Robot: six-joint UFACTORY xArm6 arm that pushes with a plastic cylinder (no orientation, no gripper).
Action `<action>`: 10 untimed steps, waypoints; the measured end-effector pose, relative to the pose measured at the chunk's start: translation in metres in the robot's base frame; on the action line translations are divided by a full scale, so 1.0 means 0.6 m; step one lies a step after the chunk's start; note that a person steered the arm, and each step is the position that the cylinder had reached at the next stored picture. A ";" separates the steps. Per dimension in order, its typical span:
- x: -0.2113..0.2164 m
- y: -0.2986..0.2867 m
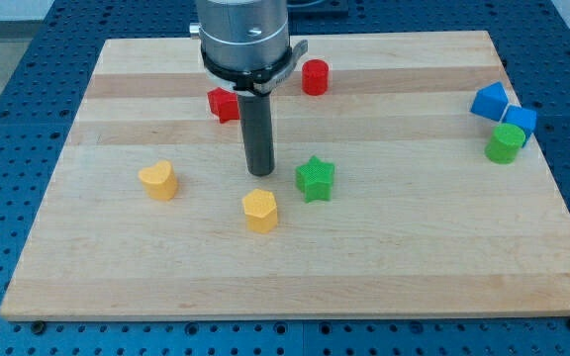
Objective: Place the green star towards the top right of the yellow hexagon
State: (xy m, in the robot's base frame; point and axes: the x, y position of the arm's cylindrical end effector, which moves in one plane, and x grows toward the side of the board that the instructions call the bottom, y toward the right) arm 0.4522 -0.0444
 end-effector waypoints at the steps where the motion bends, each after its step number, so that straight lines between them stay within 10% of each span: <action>1: 0.008 0.013; 10: 0.019 0.110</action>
